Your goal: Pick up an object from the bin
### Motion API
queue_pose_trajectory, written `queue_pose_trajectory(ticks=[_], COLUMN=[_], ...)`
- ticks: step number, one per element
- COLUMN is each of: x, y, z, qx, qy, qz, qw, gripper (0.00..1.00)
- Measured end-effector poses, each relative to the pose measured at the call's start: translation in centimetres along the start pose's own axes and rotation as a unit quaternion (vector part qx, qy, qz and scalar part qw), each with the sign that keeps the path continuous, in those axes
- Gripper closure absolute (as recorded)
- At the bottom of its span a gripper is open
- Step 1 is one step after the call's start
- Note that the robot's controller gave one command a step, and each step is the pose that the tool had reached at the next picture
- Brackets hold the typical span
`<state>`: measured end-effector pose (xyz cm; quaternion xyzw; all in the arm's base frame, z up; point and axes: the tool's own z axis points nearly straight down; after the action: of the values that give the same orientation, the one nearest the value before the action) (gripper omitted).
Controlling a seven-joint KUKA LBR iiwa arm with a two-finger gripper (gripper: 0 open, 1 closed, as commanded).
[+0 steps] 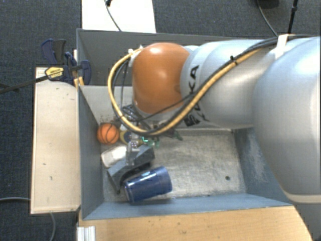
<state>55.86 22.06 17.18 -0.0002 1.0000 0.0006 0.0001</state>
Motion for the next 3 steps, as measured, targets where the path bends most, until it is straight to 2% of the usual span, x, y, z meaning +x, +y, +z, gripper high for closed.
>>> queue_pose_trajectory(ticks=[1, 2, 3], x=[-0.1, -0.3, 0.1], y=[0.0, -0.5, -3.9], z=[-0.1, -1.3, -0.6], qx=[0.000, 0.001, -0.002], qy=[-0.0008, 0.0046, -0.0074], qz=[0.001, 0.000, -0.004], qw=[1.0000, 1.0000, 1.0000], gripper=[0.00, 0.00, 0.00])
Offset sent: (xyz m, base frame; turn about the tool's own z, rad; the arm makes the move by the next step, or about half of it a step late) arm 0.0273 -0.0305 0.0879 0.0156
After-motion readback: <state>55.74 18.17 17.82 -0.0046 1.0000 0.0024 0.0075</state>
